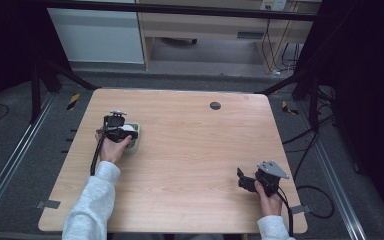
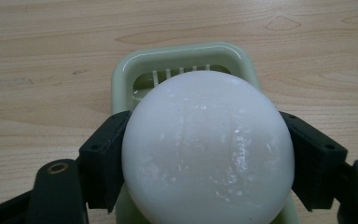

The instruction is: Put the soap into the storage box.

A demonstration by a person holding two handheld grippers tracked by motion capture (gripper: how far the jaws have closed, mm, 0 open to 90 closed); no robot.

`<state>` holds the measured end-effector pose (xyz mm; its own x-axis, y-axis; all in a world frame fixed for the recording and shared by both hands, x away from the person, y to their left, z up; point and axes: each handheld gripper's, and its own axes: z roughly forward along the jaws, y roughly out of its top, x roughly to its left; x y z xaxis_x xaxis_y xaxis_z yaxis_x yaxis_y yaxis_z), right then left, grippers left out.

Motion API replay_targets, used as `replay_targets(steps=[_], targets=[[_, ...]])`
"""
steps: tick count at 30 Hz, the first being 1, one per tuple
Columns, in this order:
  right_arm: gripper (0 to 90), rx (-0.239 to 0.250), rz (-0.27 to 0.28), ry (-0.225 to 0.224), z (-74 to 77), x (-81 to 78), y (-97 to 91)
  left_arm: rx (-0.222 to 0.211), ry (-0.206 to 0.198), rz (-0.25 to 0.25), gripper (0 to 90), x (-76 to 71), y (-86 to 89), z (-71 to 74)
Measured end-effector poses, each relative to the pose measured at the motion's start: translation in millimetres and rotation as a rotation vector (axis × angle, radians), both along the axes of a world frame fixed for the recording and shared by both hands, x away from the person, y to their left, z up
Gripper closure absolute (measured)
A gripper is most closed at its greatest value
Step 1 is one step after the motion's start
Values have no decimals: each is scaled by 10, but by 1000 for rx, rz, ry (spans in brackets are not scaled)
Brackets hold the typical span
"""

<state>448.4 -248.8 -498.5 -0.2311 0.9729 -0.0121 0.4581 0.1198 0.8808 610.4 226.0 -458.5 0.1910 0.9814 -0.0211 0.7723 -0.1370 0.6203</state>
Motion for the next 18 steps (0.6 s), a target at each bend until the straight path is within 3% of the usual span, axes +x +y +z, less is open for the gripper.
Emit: replay_targets(steps=[9,18], targets=[[30,0,2,1,0,0,1,0,-5,5,235,1,-6,-3],[30,1,2,2,1,-2,2,-7,-48,10,251,-47,11,86]])
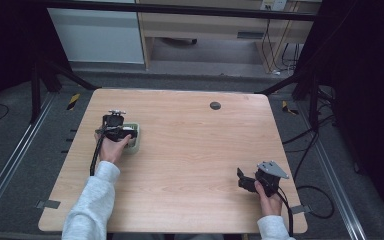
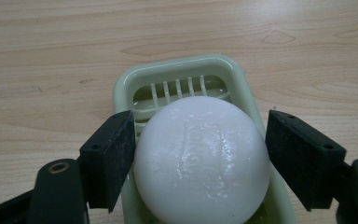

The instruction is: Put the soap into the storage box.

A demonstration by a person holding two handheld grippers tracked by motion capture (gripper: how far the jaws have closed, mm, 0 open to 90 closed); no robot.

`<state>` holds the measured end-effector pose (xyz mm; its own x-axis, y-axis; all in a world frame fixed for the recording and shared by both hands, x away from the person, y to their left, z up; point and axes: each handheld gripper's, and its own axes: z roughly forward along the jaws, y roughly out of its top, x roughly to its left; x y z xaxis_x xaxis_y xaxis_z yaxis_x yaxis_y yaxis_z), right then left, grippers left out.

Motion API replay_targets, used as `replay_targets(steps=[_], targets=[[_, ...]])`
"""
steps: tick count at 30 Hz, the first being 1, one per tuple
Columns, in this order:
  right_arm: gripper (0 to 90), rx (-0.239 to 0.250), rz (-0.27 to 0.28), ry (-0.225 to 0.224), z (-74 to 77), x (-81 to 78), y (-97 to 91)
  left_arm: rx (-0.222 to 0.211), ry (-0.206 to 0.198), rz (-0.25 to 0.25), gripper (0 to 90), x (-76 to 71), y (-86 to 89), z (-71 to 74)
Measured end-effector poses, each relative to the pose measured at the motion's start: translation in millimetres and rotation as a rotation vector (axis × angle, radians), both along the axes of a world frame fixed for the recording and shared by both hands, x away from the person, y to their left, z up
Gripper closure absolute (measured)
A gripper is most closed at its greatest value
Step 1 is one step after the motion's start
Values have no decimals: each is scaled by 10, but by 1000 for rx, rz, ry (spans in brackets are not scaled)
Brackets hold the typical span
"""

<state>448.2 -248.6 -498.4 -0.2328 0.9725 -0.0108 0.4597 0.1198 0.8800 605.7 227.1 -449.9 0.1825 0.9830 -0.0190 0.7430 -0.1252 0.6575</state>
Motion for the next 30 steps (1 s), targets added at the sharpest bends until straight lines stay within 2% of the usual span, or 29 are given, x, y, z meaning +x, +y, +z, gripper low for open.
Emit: replay_targets(steps=[5,9,15,16,17,18,19,23,30], targets=[[30,-1,0,-1,-1,0,0,-8,-31,-11,255,-70,7,107],[30,0,1,-3,0,-2,1,-20,-59,-41,253,-198,0,224],[30,0,5,-2,0,-4,6,-48,-88,-89,263,-399,-29,292],[30,2,6,-2,0,-5,9,-48,-88,-89,264,-399,-29,292],[30,2,6,-3,1,-5,11,-50,-94,-107,264,-472,-42,291],[30,2,6,-3,1,-5,11,-50,-94,-107,264,-472,-42,291],[30,2,8,-5,1,-5,13,-42,-98,-127,264,-546,-57,276],[30,1,12,-8,1,-6,18,-45,-99,-155,256,-689,-58,220],[30,2,14,-5,3,-8,23,-62,-114,-184,205,-930,1,115]])
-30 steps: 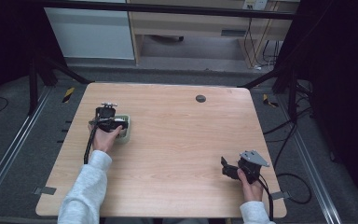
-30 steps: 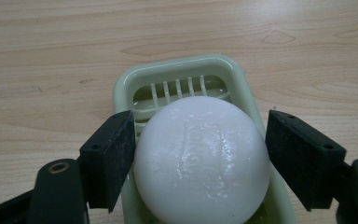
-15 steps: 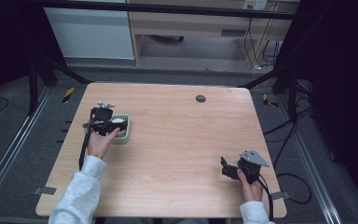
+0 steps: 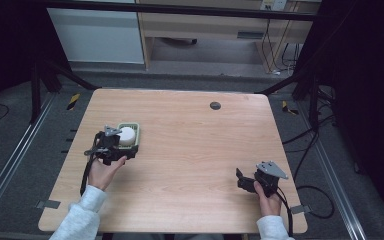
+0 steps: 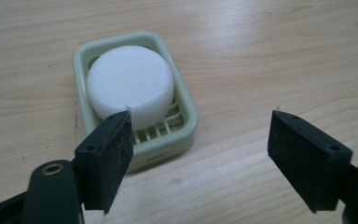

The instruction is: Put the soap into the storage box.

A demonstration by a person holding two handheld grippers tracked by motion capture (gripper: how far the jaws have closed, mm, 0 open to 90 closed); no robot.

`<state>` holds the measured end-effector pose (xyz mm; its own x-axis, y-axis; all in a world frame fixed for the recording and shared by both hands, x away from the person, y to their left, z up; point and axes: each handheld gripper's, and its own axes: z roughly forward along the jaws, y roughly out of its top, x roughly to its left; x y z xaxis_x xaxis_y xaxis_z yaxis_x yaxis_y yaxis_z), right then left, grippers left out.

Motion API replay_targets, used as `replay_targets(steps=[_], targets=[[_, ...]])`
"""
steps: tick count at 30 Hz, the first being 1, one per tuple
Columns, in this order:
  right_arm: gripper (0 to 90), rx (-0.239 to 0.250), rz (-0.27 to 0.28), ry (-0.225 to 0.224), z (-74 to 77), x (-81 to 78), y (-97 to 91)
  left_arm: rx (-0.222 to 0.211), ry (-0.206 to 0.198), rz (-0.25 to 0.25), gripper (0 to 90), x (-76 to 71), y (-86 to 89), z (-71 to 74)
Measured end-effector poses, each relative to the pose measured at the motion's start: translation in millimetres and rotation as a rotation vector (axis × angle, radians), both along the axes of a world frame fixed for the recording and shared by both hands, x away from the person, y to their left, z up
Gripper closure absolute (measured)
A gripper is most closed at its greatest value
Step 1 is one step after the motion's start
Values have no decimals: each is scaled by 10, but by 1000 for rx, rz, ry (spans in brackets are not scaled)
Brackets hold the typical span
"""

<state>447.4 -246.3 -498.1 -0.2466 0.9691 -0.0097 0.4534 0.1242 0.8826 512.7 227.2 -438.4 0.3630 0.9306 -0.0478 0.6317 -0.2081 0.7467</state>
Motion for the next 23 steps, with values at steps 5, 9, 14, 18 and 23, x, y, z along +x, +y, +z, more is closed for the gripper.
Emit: replay_targets(steps=[5,9,14,18,23], targets=[[30,0,-2,-1,5,-3,-5,6,-12,8,156,-150,105,-90],[30,3,-4,-2,7,-1,-12,-9,-5,25,145,-259,220,-168],[30,-2,-3,2,2,2,-11,-25,-4,40,139,-387,387,-242],[30,2,-5,7,1,-1,-13,-25,-13,47,139,-479,499,-274],[30,6,0,8,6,1,-21,-34,-21,68,154,-565,617,-295]])
